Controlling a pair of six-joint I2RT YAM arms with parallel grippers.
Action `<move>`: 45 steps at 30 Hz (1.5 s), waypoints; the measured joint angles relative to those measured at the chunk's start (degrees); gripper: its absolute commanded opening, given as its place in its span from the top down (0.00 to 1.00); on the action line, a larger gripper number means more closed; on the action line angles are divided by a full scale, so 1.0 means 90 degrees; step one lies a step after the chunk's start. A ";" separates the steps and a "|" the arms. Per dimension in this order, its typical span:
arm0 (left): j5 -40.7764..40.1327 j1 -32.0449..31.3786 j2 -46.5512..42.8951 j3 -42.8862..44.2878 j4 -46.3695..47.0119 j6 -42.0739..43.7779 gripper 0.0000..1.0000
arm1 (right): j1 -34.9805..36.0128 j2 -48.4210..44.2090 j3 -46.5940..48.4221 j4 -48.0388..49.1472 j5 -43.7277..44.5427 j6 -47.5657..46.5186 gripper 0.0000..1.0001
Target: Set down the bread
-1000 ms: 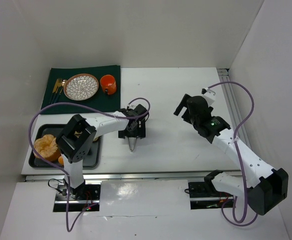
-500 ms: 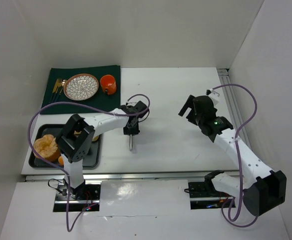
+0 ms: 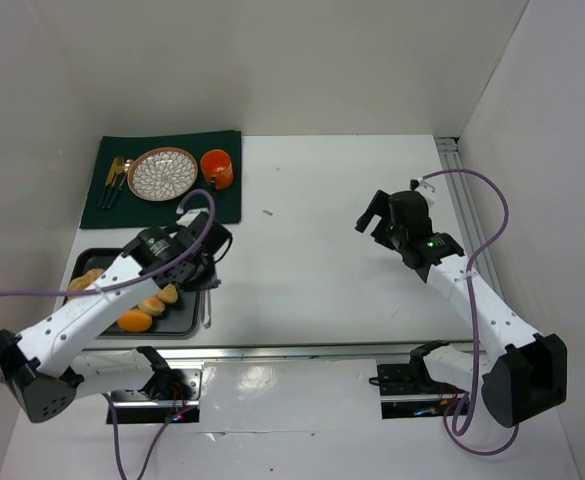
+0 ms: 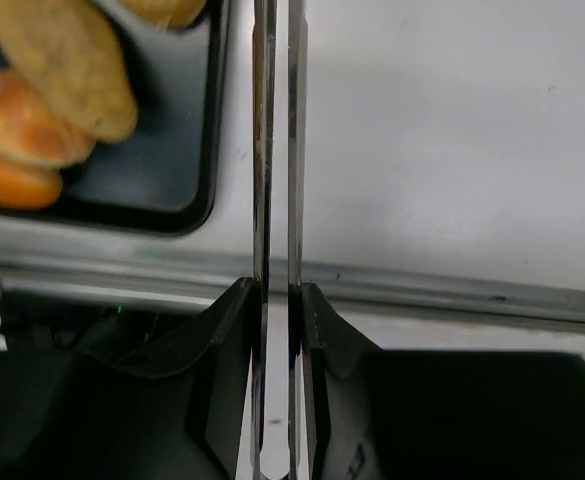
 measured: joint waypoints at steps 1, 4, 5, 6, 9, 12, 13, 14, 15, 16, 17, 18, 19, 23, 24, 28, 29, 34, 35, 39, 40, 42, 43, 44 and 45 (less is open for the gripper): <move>0.0066 0.0000 -0.0170 -0.0097 -0.0287 -0.0151 0.63 | -0.0007 0.0000 0.0000 0.0049 -0.0027 -0.0017 0.01; 0.0357 0.0000 -0.0593 -0.0386 -0.0758 -0.0612 0.61 | -0.0061 0.0005 0.0000 0.0117 -0.0126 -0.0095 0.01; 0.0503 0.0000 -0.0726 -0.0476 -0.0848 -0.0797 0.60 | -0.0095 0.0007 0.0000 0.0119 -0.0160 -0.0126 0.01; 0.0631 0.0000 -0.0872 -0.0576 -0.0908 -0.0971 0.57 | -0.0131 0.0007 0.0000 0.0129 -0.0177 -0.0155 0.01; 0.0942 0.0000 -0.1231 -0.0901 -0.1035 -0.1447 0.53 | -0.0248 0.0007 -0.0002 0.0146 -0.0245 -0.0277 0.01; 0.1171 0.0000 -0.1367 -0.1122 -0.1139 -0.1795 0.50 | -0.0376 0.0007 -0.0053 0.0206 -0.0359 -0.0372 0.01; 0.1229 0.0000 -0.1372 -0.1149 -0.1161 -0.1921 0.49 | -0.0427 0.0007 -0.0080 0.0216 -0.0403 -0.0408 0.01; 0.1287 0.0000 -0.1370 -0.1149 -0.1158 -0.1979 0.48 | -0.0474 0.0007 -0.0097 0.0211 -0.0449 -0.0440 0.01; 0.1321 0.0000 -0.1375 -0.1146 -0.1144 -0.2076 0.48 | -0.0503 0.0007 -0.0100 0.0211 -0.0491 -0.0461 0.01; 0.1375 0.0000 -0.1387 -0.1139 -0.1134 -0.2132 0.48 | -0.0546 0.0007 -0.0100 0.0221 -0.0529 -0.0481 0.01; 0.1392 -0.0002 -0.1404 -0.1139 -0.1129 -0.2212 0.48 | -0.0561 0.0007 -0.0104 0.0238 -0.0556 -0.0491 0.01; 0.1406 -0.0002 -0.1428 -0.1139 -0.1129 -0.2278 0.48 | -0.0573 0.0005 -0.0124 0.0279 -0.0585 -0.0503 0.01; 0.1423 -0.0002 -0.1460 -0.1139 -0.1127 -0.2317 0.48 | -0.0578 0.0000 -0.0158 0.0323 -0.0624 -0.0510 0.01; 0.1379 0.0039 -0.1712 -0.1137 -0.1127 -0.2518 0.49 | -0.0634 -0.0002 -0.0245 0.0345 -0.0736 -0.0527 0.01; 0.1326 0.0066 -0.1766 -0.1117 -0.1141 -0.2572 0.50 | -0.0639 -0.0002 -0.0253 0.0345 -0.0755 -0.0529 0.01; 0.1020 0.0136 -0.1705 -0.0646 -0.1258 -0.2555 0.52 | -0.0673 -0.0015 -0.0253 0.0362 -0.0838 -0.0551 0.01; 0.0923 0.0151 -0.1639 -0.0452 -0.1263 -0.2531 0.52 | -0.0687 -0.0015 -0.0253 0.0369 -0.0848 -0.0566 0.01; 0.0376 0.0272 -0.1324 0.0408 -0.1178 -0.2193 0.52 | -0.0709 -0.0015 -0.0253 0.0376 -0.0954 -0.0619 0.01; 0.0311 0.0359 -0.1287 0.0466 -0.1166 -0.2089 0.51 | -0.0709 -0.0015 -0.0253 0.0376 -0.0974 -0.0622 0.01; 0.0153 0.0862 -0.1110 0.0381 -0.1163 -0.1819 0.48 | -0.0709 -0.0015 -0.0253 0.0379 -0.1008 -0.0624 0.01; 0.0141 0.1035 -0.1076 0.0313 -0.1154 -0.1741 0.46 | -0.0709 -0.0015 -0.0253 0.0379 -0.1013 -0.0624 0.01; 0.0131 0.1304 -0.1039 0.0155 -0.1156 -0.1608 0.44 | -0.0709 -0.0015 -0.0253 0.0376 -0.1022 -0.0624 0.01; 0.0134 0.1438 -0.1035 0.0090 -0.1173 -0.1540 0.44 | -0.0709 -0.0015 -0.0253 0.0376 -0.1022 -0.0624 0.01; 0.0136 0.1554 -0.1027 0.0041 -0.1190 -0.1455 0.43 | -0.0709 -0.0015 -0.0253 0.0376 -0.1022 -0.0624 0.01; 0.0143 0.1639 -0.1025 0.0002 -0.1188 -0.1379 0.43 | -0.0709 -0.0015 -0.0253 0.0379 -0.1022 -0.0624 0.01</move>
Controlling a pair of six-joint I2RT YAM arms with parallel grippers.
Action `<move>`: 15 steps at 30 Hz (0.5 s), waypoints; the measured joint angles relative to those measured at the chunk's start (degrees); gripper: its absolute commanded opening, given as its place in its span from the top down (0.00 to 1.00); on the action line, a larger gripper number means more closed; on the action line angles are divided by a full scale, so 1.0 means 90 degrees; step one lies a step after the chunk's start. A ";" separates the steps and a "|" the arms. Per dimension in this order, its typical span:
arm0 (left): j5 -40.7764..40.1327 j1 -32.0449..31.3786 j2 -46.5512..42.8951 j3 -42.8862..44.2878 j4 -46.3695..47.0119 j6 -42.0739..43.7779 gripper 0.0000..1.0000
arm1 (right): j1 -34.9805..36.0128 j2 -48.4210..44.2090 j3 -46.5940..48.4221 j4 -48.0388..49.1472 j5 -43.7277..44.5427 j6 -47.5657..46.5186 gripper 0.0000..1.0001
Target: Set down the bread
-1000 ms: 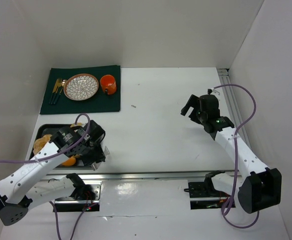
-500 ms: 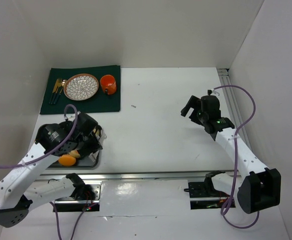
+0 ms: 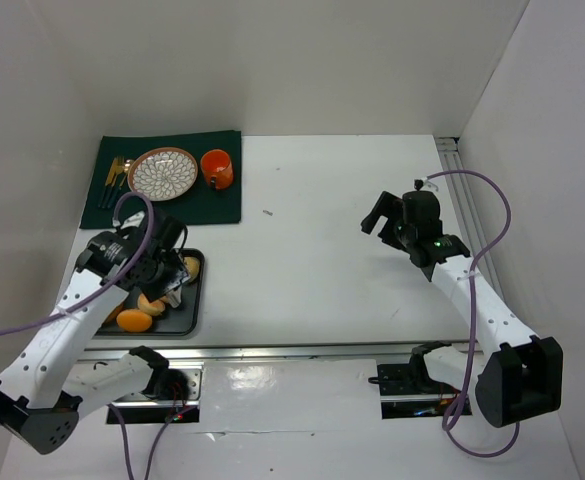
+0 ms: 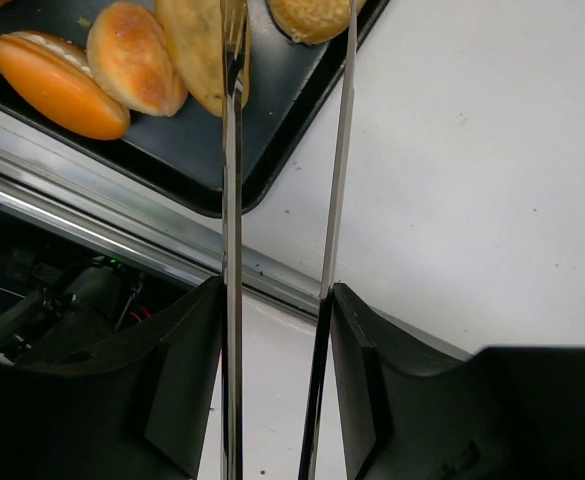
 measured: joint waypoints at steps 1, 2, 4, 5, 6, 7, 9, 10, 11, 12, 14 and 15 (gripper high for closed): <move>0.0034 0.0095 0.0002 -0.0039 0.0005 0.0102 0.43 | 0.0000 0.0000 0.0000 -0.0002 0.0000 0.0000 0.01; 0.0066 0.0175 0.0005 -0.0078 0.0027 0.0185 0.43 | 0.0000 0.0000 0.0000 0.0000 0.0000 0.0000 0.01; 0.0194 0.0333 0.0005 -0.0219 0.0160 0.0423 0.43 | 0.0000 0.0002 0.0000 -0.0002 0.0000 0.0000 0.01; 0.0289 0.0415 0.0005 -0.0313 0.0243 0.0537 0.43 | 0.0000 0.0005 0.0000 -0.0002 0.0000 0.0000 0.01; 0.0381 0.0481 0.0015 -0.0396 0.0308 0.0665 0.42 | 0.0000 0.0007 0.0000 -0.0002 0.0000 0.0000 0.01; 0.0486 0.0549 0.0019 -0.0481 0.0393 0.0767 0.42 | 0.0000 0.0007 0.0000 -0.0002 0.0000 0.0000 0.01; 0.0665 0.0651 0.0019 -0.0653 0.0556 0.0906 0.42 | 0.0000 0.0007 0.0000 0.0000 0.0000 0.0000 0.01; 0.0743 0.0707 0.0024 -0.0746 0.0634 0.0976 0.42 | 0.0000 0.0007 0.0000 -0.0002 0.0000 0.0000 0.01; 0.0814 0.0758 0.0046 -0.0828 0.0690 0.1020 0.42 | 0.0000 0.0010 0.0000 -0.0002 0.0000 0.0000 0.01; 0.0879 0.0814 0.0066 -0.0894 0.0748 0.1061 0.40 | 0.0000 0.0015 0.0000 -0.0002 -0.0002 0.0000 0.01; 0.0984 0.0935 0.0095 -0.0998 0.0889 0.1175 0.38 | 0.0000 0.0022 0.0000 -0.0002 -0.0022 0.0000 0.01; 0.1030 0.1001 0.0095 -0.1047 0.0964 0.1195 0.38 | 0.0000 0.0022 0.0000 -0.0002 -0.0027 0.0000 0.01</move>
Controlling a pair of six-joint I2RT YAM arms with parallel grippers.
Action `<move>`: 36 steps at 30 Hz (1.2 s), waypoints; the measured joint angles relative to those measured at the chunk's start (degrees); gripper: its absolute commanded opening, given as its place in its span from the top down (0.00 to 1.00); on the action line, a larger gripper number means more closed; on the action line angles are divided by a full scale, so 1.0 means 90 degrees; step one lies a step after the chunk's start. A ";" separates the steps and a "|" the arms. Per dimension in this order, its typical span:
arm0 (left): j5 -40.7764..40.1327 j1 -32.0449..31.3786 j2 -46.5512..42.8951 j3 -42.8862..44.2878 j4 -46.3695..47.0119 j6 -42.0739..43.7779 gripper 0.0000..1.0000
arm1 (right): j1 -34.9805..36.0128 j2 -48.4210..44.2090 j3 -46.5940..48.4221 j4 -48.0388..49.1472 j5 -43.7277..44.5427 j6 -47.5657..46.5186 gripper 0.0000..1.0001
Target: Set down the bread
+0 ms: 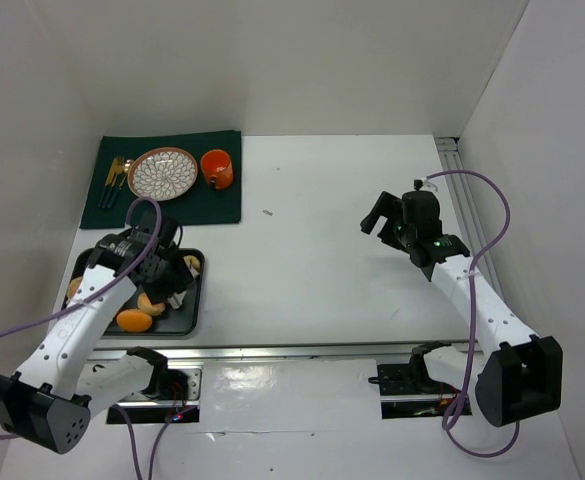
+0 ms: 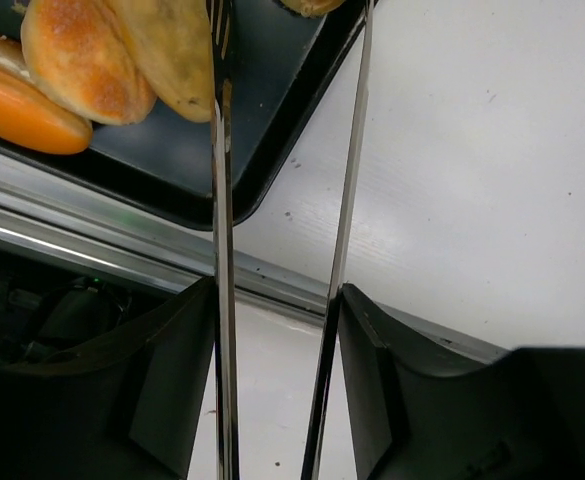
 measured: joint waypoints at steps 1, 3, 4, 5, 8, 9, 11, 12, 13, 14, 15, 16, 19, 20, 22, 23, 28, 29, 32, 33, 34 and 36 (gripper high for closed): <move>0.0034 0.0046 0.0000 -0.0032 0.0046 0.0034 0.37 | 0.0000 0.0000 0.0000 0.0000 -0.0012 0.0000 0.01; 0.0078 0.0117 0.0002 -0.0129 0.0175 0.0126 0.37 | 0.0000 0.0010 0.0000 0.0002 -0.0027 0.0000 0.01; 0.0090 0.0146 0.0022 -0.0180 0.0233 0.0141 0.37 | 0.0000 0.0022 0.0000 0.0005 -0.0029 0.0000 0.01; 0.0097 0.0165 0.0041 -0.0223 0.0287 0.0148 0.39 | 0.0000 0.0036 0.0000 0.0002 -0.0036 0.0000 0.01; 0.0131 0.0231 0.0114 -0.0325 0.0430 0.0180 0.50 | 0.0000 0.0102 0.0000 0.0005 -0.0083 0.0002 0.01; 0.0141 0.0257 0.0119 -0.0330 0.0457 0.0223 0.55 | 0.0000 0.0121 0.0000 0.0005 -0.0092 0.0002 0.01; 0.0143 0.0321 0.0109 -0.0325 0.0471 0.0287 0.60 | 0.0000 0.0143 0.0000 0.0002 -0.0097 0.0002 0.01; 0.0141 0.0355 0.0102 -0.0308 0.0457 0.0313 0.61 | 0.0000 0.0148 0.0000 0.0005 -0.0097 0.0002 0.01; 0.0143 0.0384 0.0100 -0.0272 0.0435 0.0333 0.61 | 0.0000 0.0151 0.0000 0.0005 -0.0100 0.0002 0.01; 0.0136 0.0408 0.0090 -0.0189 0.0379 0.0362 0.61 | 0.0000 0.0151 0.0000 0.0005 -0.0102 0.0002 0.01; 0.0126 0.0423 0.0085 -0.0056 0.0296 0.0427 0.61 | 0.0000 0.0151 0.0002 0.0005 -0.0109 0.0002 0.01; 0.0104 0.0430 0.0073 0.0102 0.0219 0.0449 0.61 | 0.0000 0.0155 0.0002 0.0005 -0.0114 0.0002 0.01; -0.0027 0.0440 0.0063 0.0755 -0.0036 0.0483 0.62 | 0.0000 0.0202 0.0002 0.0005 -0.0131 0.0007 0.01; -0.0085 0.0440 0.0068 0.1005 -0.0083 0.0510 0.62 | 0.0000 0.0223 0.0002 0.0007 -0.0146 0.0007 0.01; -0.0204 0.0452 0.0104 0.1406 -0.0107 0.0617 0.62 | 0.0000 0.0284 0.0005 0.0010 -0.0170 0.0007 0.01; -0.0253 0.0478 0.0155 0.1600 -0.0090 0.0656 0.62 | 0.0000 0.0321 0.0007 0.0010 -0.0192 0.0007 0.01; -0.0483 0.0814 0.0874 0.2382 0.0325 0.1005 0.62 | 0.0000 0.0442 0.0017 0.0015 -0.0250 0.0007 0.01; -0.0517 0.0886 0.1066 0.2453 0.0508 0.1112 0.61 | 0.0000 0.0442 0.0017 0.0015 -0.0260 0.0010 0.01; -0.0544 0.1137 0.1785 0.2708 0.0998 0.1331 0.59 | 0.0000 0.0457 0.0017 0.0046 -0.0277 0.0036 0.01; -0.0508 0.1226 0.2081 0.2863 0.1139 0.1421 0.59 | 0.0000 0.0483 0.0029 0.0051 -0.0291 0.0046 0.01; -0.0498 0.1324 0.2392 0.3045 0.1282 0.1464 0.59 | 0.0002 0.0510 0.0053 0.0051 -0.0301 0.0053 0.01; -0.0483 0.1525 0.3036 0.3441 0.1564 0.1515 0.58 | 0.0002 0.0561 0.0092 0.0058 -0.0306 0.0056 0.01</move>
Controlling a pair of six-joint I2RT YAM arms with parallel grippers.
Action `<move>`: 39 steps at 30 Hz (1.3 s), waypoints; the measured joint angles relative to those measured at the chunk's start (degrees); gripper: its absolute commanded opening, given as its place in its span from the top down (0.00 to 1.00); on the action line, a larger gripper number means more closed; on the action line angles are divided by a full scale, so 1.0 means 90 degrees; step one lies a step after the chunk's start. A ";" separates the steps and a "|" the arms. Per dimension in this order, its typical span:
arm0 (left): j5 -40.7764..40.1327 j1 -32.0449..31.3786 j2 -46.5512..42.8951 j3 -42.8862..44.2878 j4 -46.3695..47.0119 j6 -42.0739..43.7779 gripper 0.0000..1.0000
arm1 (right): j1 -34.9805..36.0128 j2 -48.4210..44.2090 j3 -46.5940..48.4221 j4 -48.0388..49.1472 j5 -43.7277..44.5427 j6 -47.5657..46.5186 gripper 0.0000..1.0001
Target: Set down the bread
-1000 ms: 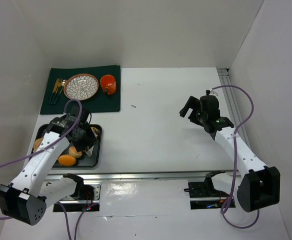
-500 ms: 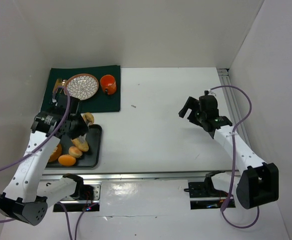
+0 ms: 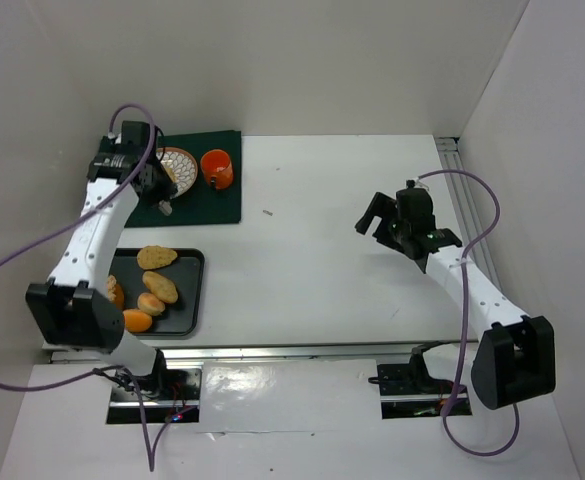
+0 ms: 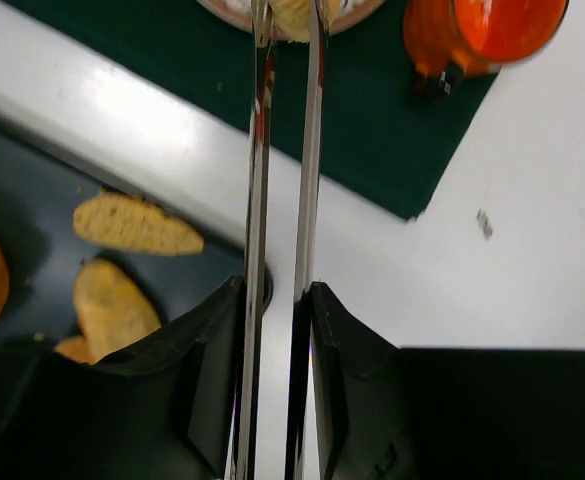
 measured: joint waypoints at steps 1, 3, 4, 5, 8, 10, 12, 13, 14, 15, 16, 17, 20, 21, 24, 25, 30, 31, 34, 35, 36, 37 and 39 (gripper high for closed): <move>0.0019 0.0097 0.0284 0.0160 0.0165 0.0063 0.58 | 0.0007 0.0010 0.0012 0.0007 0.0000 0.0000 0.01; 0.0131 0.0294 0.0748 0.0362 0.0444 0.0107 0.55 | 0.0029 0.0017 0.0019 0.0012 0.0000 0.0024 0.01; 0.0194 0.0389 0.0930 0.0413 0.0568 0.0119 0.54 | 0.0032 0.0024 0.0027 0.0015 0.0002 0.0036 0.01; 0.0287 0.0469 0.1110 0.0449 0.0675 0.0126 0.53 | 0.0032 0.0044 0.0036 0.0019 0.0002 0.0046 0.01; 0.0585 0.0699 0.1656 0.0600 0.0823 0.0153 0.46 | 0.0046 0.0143 0.0049 0.0041 0.0015 0.0070 0.01; 0.0760 0.0789 0.1967 0.0695 0.0903 0.0240 0.40 | 0.0073 0.0248 0.0053 0.0044 0.0019 0.0073 0.01; 0.0911 0.0845 0.2261 0.0787 0.0967 0.0294 0.36 | 0.0087 0.0362 0.0056 0.0041 0.0019 0.0075 0.01; 0.0979 0.0860 0.2353 0.0801 0.1005 0.0294 0.34 | 0.0092 0.0418 0.0058 0.0041 0.0019 0.0075 0.01; 0.1027 0.0869 0.2419 0.0804 0.1035 0.0299 0.31 | 0.0097 0.0464 0.0070 0.0041 0.0022 0.0078 0.01; 0.1061 0.0872 0.2458 0.0804 0.1035 0.0301 0.30 | 0.0102 0.0515 0.0087 0.0044 0.0022 0.0083 0.01; 0.1090 0.0874 0.2460 0.0804 0.1035 0.0311 0.30 | 0.0114 0.0539 0.0102 0.0044 0.0022 0.0090 0.01; 0.1112 0.0874 0.2460 0.0806 0.1037 0.0316 0.29 | 0.0126 0.0566 0.0121 0.0044 0.0022 0.0090 0.01; 0.1146 0.0874 0.2402 0.0840 0.1054 0.0408 0.29 | 0.0163 0.0580 0.0168 0.0066 0.0024 0.0104 0.01; 0.1149 0.0874 0.2358 0.0840 0.1047 0.0427 0.29 | 0.0177 0.0583 0.0180 0.0087 0.0019 0.0114 0.01; 0.1132 0.0874 0.2079 0.0840 0.1013 0.0452 0.32 | 0.0243 0.0627 0.0219 0.0129 0.0027 0.0138 0.01; 0.1098 0.0874 0.1945 0.0840 0.0996 0.0457 0.33 | 0.0274 0.0656 0.0231 0.0138 0.0034 0.0143 0.01; 0.0653 0.0894 0.1008 0.0835 0.0750 0.0622 0.37 | 0.0454 0.0721 0.0250 0.0163 0.0049 0.0170 0.01; 0.0561 0.0918 0.0794 0.0797 0.0690 0.0639 0.38 | 0.0493 0.0721 0.0253 0.0165 0.0051 0.0175 0.01; 0.0367 0.1039 0.0068 0.0374 0.0469 0.0690 0.38 | 0.0576 0.0731 0.0257 0.0187 0.0056 0.0189 0.01; 0.0357 0.1073 -0.0223 0.0114 0.0420 0.0731 0.38 | 0.0602 0.0738 0.0257 0.0206 0.0056 0.0189 0.01; 0.0367 0.1112 -0.0546 -0.0245 0.0359 0.0748 0.38 | 0.0631 0.0755 0.0257 0.0236 0.0056 0.0192 0.01; 0.0396 0.1134 -0.0855 -0.0568 0.0211 0.0758 0.39 | 0.0663 0.0772 0.0257 0.0267 0.0051 0.0192 0.01; 0.0529 0.1132 -0.1447 -0.1171 -0.0073 0.0753 0.39 | 0.0707 0.0794 0.0257 0.0311 0.0032 0.0194 0.01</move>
